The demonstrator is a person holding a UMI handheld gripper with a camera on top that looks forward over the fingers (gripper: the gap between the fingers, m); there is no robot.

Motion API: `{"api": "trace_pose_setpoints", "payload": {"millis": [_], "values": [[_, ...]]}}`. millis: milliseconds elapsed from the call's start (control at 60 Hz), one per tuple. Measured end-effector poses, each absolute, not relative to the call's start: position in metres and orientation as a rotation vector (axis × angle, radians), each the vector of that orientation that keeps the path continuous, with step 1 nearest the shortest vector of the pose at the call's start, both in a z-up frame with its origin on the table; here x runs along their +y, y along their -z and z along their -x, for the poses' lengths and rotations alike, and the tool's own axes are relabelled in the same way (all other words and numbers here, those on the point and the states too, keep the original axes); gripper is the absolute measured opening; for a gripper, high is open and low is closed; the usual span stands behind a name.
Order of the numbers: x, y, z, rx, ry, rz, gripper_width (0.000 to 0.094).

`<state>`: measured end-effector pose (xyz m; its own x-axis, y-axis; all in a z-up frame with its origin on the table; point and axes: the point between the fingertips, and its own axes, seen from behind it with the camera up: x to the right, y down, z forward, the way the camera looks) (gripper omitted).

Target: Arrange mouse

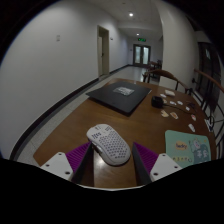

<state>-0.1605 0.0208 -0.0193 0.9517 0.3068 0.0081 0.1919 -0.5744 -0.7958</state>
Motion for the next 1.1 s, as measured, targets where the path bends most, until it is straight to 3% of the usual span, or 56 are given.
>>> {"api": "trace_pose_setpoints", "payload": {"millis": [267, 367, 400, 567, 667, 783, 850, 917, 1100], "values": [[0.08, 0.019, 0.156, -0.305, -0.141, 2.204, 0.0771], [0.087, 0.021, 0.153, -0.3, -0.142, 2.228, 0.0646], [0.087, 0.021, 0.15, -0.294, -0.132, 2.229, 0.0516], [0.074, 0.016, 0.154, -0.324, -0.188, 2.228, 0.0359], [0.06, -0.037, 0.133, -0.316, -0.185, 2.101, 0.035], [0.051, -0.118, 0.046, -0.152, -0.063, 1.947, 0.0349], [0.043, -0.134, -0.01, -0.049, -0.022, 1.92, 0.0345], [0.036, -0.121, -0.062, 0.021, -0.003, 1.962, 0.0348], [0.013, -0.015, -0.1, 0.013, 0.015, 2.16, 0.0347]]}}
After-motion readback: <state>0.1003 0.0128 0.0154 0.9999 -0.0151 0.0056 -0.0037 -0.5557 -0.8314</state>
